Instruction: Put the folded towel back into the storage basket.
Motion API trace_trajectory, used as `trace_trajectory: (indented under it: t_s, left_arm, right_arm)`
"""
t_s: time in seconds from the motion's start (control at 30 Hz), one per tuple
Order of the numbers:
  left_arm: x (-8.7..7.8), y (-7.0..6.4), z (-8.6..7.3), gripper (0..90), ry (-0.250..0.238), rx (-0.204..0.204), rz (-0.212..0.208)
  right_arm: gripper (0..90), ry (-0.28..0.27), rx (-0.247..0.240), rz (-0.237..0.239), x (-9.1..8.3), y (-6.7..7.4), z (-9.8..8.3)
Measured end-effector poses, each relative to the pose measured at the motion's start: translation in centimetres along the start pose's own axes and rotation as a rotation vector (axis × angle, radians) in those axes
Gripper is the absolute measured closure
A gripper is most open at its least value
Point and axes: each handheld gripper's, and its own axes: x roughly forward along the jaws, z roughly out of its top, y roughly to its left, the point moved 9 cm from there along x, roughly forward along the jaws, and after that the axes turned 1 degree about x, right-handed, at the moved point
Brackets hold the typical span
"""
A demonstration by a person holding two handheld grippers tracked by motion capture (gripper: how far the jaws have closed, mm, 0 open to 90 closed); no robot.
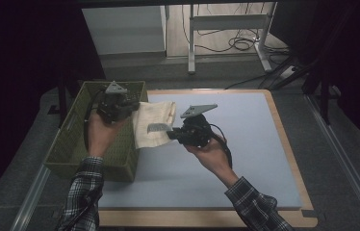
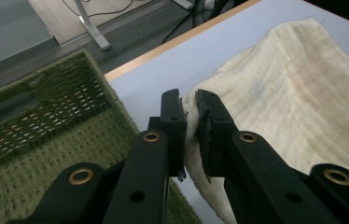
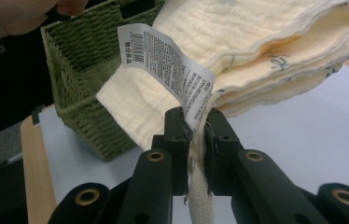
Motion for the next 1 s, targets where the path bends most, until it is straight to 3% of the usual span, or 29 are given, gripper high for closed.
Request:
trace_trajectory:
  t_s: [0.43,0.77,1.0]
  left_arm:
    - [-2.0,3.8,-1.2,81.9,0.002,-0.042,0.066]
    - [-4.0,7.1,-2.5,81.8,-0.004,-0.079,0.132]
    - [-4.5,8.8,-3.8,81.8,0.006,-0.101,0.167]
  right_arm:
    - [80.9,-0.031,0.019,0.028,3.8,1.2,2.3]
    - [80.9,-0.042,0.023,0.053,7.4,3.3,4.0]
    - [80.9,-0.030,0.021,0.038,9.8,4.4,4.6]
